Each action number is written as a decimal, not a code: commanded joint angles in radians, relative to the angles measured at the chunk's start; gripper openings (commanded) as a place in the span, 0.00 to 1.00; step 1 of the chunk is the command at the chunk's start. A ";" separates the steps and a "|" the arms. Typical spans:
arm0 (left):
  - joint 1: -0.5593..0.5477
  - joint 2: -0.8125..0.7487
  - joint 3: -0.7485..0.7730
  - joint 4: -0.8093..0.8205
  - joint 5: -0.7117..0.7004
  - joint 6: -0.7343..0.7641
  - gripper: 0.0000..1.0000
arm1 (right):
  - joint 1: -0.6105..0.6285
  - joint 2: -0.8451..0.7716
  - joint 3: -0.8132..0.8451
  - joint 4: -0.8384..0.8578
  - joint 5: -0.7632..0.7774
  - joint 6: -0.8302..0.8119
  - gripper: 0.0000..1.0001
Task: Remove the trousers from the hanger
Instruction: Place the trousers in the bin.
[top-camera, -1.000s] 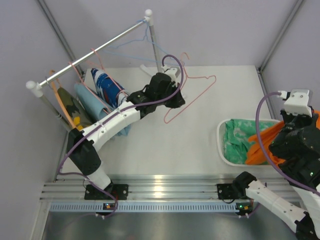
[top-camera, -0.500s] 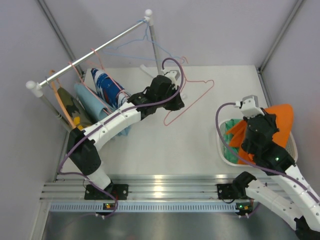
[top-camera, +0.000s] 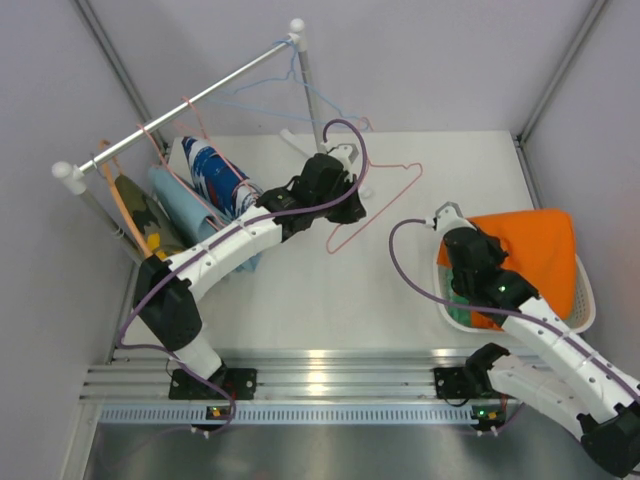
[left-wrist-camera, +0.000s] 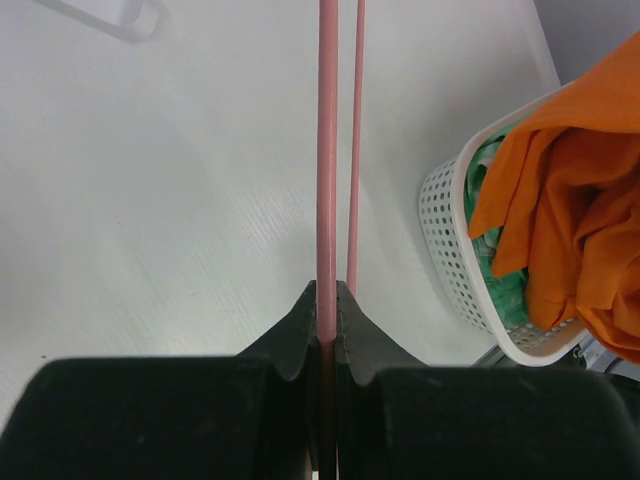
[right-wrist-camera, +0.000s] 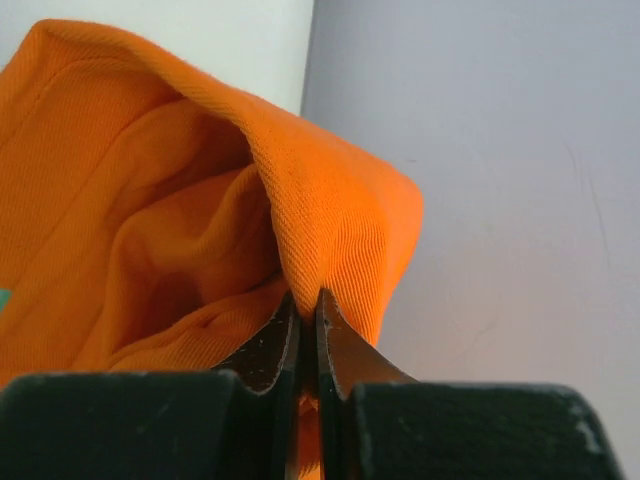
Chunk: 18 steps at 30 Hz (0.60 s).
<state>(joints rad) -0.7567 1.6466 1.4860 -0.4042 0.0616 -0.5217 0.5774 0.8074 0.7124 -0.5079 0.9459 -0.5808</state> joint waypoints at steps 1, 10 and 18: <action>0.003 -0.053 0.000 0.048 -0.011 0.005 0.00 | -0.020 -0.002 -0.004 -0.024 -0.062 0.065 0.00; 0.003 -0.047 0.010 0.048 0.017 0.009 0.00 | -0.028 -0.010 0.172 -0.229 -0.235 0.274 0.57; 0.002 -0.057 0.019 0.047 0.037 0.045 0.00 | -0.030 -0.043 0.469 -0.292 -0.329 0.636 0.82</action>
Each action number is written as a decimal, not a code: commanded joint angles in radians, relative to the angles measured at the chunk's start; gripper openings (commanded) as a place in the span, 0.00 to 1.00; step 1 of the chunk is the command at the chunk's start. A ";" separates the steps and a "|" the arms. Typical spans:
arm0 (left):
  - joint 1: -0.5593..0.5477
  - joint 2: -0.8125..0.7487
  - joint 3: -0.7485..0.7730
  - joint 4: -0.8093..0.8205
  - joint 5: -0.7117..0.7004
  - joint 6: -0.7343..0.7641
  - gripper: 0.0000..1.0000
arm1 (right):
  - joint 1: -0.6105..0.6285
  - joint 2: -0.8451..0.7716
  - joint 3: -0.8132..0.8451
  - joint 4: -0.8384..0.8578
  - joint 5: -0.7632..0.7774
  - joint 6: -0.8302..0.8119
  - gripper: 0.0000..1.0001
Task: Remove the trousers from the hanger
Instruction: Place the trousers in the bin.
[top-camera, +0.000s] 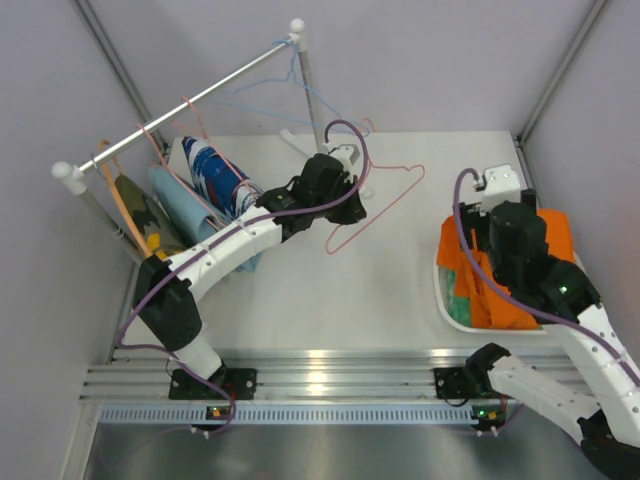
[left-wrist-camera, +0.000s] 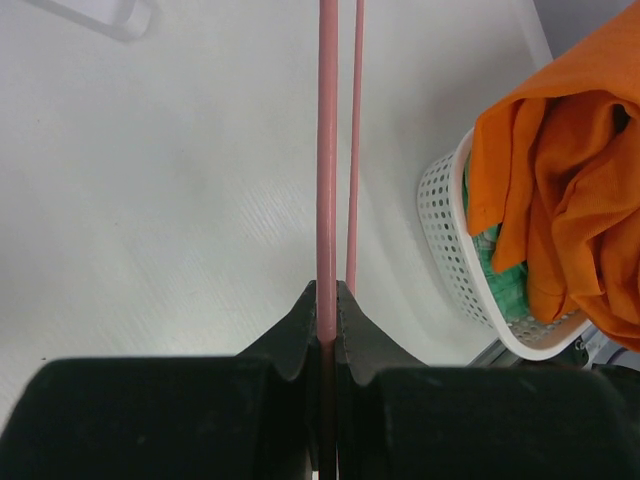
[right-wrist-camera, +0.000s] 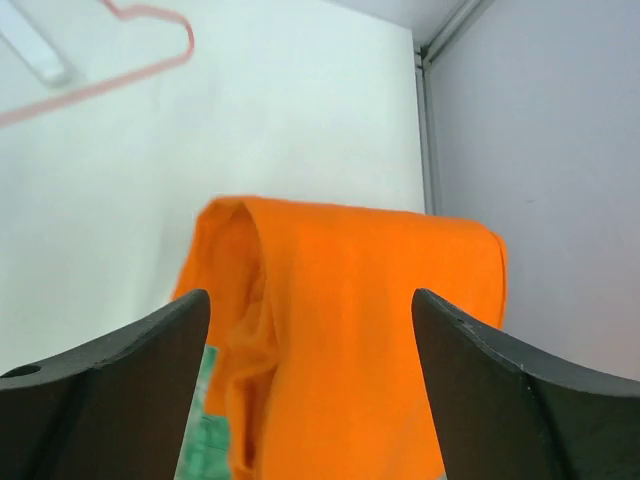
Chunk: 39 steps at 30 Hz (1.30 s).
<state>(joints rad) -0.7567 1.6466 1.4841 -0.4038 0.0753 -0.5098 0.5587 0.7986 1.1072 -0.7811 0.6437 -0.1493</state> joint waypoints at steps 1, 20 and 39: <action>0.003 -0.059 0.022 0.046 0.029 0.037 0.00 | -0.011 -0.038 0.085 -0.003 0.014 0.236 0.82; 0.002 -0.091 -0.013 0.013 0.009 0.060 0.00 | -0.306 0.440 0.273 0.137 0.028 0.323 1.00; 0.005 -0.142 -0.082 0.014 -0.065 0.076 0.00 | -0.284 0.627 0.343 -0.043 -0.099 0.292 0.84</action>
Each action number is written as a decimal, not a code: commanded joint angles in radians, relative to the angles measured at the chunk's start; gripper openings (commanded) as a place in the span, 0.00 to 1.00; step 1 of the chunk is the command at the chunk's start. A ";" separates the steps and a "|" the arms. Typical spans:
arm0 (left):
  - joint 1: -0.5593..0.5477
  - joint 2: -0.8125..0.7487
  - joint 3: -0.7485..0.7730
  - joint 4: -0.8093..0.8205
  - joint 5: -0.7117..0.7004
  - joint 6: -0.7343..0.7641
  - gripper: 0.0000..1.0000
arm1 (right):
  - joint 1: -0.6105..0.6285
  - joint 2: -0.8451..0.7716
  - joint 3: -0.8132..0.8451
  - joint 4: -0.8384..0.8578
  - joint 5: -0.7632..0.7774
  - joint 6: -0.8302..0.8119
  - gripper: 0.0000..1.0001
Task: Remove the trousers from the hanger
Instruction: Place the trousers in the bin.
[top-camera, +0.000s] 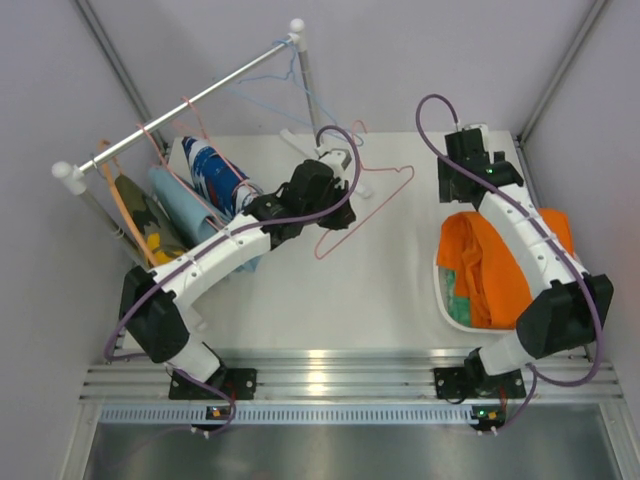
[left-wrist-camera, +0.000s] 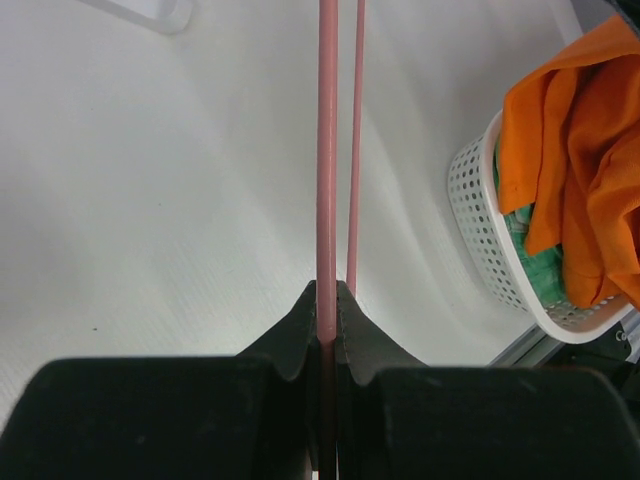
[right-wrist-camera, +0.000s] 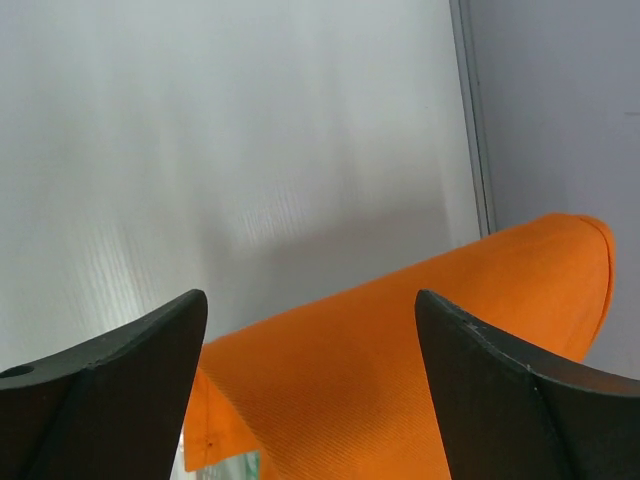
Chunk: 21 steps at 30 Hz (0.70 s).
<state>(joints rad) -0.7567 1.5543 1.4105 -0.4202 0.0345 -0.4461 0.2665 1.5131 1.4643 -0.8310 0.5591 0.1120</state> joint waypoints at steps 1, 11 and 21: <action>0.003 -0.048 -0.010 0.029 -0.022 0.012 0.00 | 0.008 -0.094 -0.033 0.016 -0.016 0.023 0.84; 0.003 -0.100 -0.008 0.011 -0.005 0.092 0.00 | 0.008 -0.073 -0.183 -0.026 -0.097 -0.057 0.66; 0.003 -0.100 0.045 -0.034 -0.085 0.127 0.00 | 0.007 -0.226 -0.274 -0.196 -0.133 -0.138 0.49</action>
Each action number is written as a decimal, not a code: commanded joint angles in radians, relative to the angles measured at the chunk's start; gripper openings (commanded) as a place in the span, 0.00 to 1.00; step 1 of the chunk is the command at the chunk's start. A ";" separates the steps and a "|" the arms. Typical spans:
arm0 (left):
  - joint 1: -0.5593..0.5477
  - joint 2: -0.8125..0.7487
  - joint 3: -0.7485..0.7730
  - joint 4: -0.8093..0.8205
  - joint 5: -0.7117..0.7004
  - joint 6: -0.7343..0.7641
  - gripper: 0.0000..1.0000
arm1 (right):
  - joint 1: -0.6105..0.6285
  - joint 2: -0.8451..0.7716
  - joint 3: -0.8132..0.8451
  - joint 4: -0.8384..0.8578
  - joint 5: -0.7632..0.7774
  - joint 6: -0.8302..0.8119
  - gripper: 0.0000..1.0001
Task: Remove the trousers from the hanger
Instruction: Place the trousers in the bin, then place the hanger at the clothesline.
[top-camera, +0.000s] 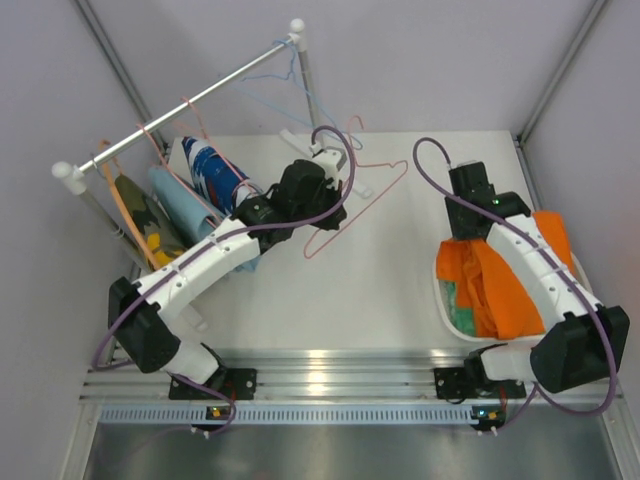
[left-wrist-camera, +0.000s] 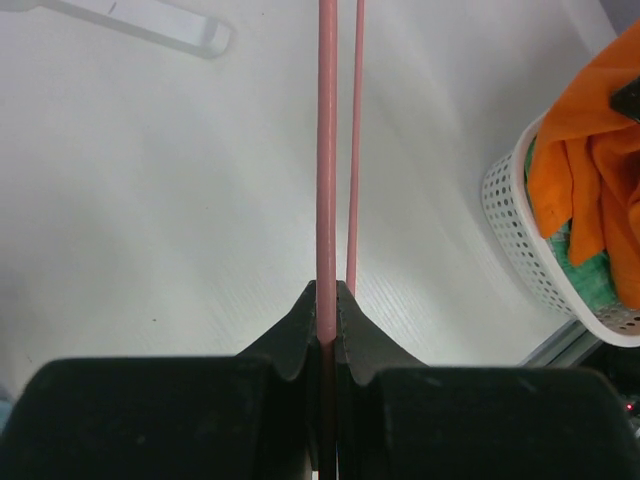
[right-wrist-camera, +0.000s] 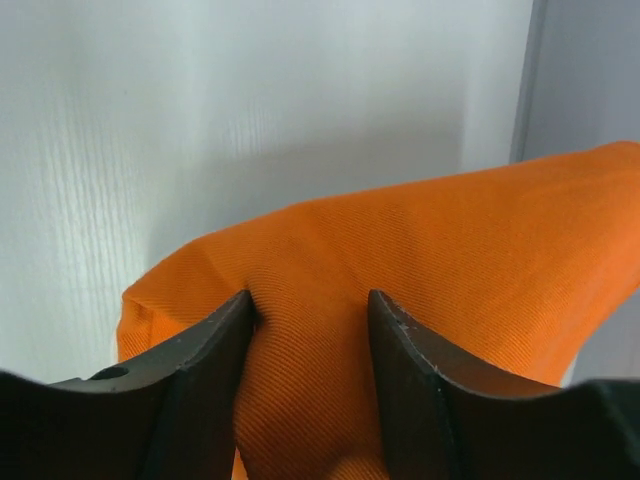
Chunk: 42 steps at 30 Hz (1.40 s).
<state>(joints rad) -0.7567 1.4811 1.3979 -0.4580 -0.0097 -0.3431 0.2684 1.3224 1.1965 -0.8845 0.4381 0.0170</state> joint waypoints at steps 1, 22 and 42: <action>0.003 -0.027 0.061 0.001 -0.048 0.024 0.00 | 0.005 -0.035 -0.006 -0.168 -0.013 -0.054 0.48; 0.003 0.007 0.323 -0.160 -0.001 0.082 0.00 | 0.005 -0.153 0.182 -0.200 -0.180 0.020 0.69; -0.012 -0.018 0.277 -0.154 -0.102 0.035 0.00 | 0.173 -0.241 0.187 0.594 -0.599 0.609 0.75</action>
<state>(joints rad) -0.7605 1.4815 1.6871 -0.6811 -0.1024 -0.2905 0.3946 1.0496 1.4189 -0.5411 -0.1368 0.4728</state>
